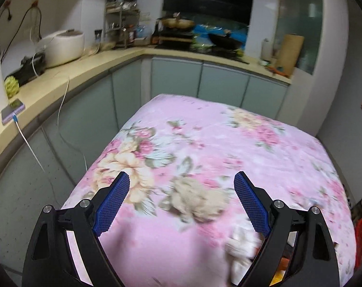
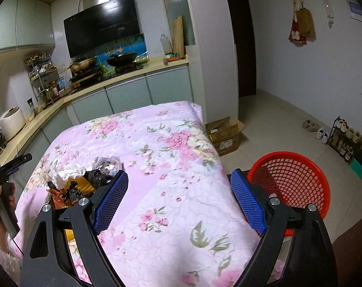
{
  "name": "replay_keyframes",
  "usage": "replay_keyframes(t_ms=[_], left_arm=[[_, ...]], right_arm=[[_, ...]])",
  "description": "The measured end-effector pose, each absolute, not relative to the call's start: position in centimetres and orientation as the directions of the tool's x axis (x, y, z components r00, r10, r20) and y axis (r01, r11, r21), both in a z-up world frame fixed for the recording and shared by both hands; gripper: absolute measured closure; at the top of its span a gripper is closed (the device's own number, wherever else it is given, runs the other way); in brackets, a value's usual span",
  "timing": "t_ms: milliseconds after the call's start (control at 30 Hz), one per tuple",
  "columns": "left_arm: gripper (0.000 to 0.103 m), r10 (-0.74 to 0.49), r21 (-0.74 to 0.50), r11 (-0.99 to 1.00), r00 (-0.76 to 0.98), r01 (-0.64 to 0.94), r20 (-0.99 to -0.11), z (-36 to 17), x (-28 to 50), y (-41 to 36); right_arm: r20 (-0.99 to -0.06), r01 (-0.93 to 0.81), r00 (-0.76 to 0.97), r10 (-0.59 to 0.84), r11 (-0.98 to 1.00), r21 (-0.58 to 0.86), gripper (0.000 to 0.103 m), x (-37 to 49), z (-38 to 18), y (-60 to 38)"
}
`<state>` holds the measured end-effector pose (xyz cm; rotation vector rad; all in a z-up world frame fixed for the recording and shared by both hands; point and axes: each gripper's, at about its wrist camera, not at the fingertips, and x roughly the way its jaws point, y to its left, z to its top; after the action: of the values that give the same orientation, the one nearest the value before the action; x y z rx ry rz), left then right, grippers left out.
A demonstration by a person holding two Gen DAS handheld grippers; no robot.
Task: Collect trash
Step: 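Move both tools back over the quilt toward the remaining trash, then grasp the white mesh cloth with the left tool while the right grasps the black bag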
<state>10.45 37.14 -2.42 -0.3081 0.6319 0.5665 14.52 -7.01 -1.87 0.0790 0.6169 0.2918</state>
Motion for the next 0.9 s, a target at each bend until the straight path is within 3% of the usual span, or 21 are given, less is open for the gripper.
replay_keyframes(t_ms=[400, 467, 767, 900], left_arm=[[0.019, 0.298, -0.063, 0.864, 0.609, -0.5, -0.735, -8.0, 16.7, 37.2], [0.037, 0.288, -0.058, 0.866, 0.591, -0.496, -0.754, -8.9, 17.2, 37.2], [0.067, 0.289, -0.053, 0.866, 0.584, -0.497, -0.759, -9.7, 16.9, 37.5], [0.072, 0.29, -0.061, 0.869, 0.605, -0.491, -0.741, -8.6, 15.8, 37.2]], right_arm=[[-0.595, -0.292, 0.739, 0.317, 0.946, 0.141, 0.018, 16.2, -2.8, -3.4], [-0.6, -0.306, 0.732, 0.324, 0.942, 0.135, 0.018, 16.4, -3.0, -2.8], [-0.63, -0.457, 0.638, 0.443, 0.876, 0.153, 0.016, 16.5, -5.2, 1.9], [-0.65, -0.535, 0.565, 0.508, 0.825, 0.18, 0.015, 16.4, -6.5, 5.0]])
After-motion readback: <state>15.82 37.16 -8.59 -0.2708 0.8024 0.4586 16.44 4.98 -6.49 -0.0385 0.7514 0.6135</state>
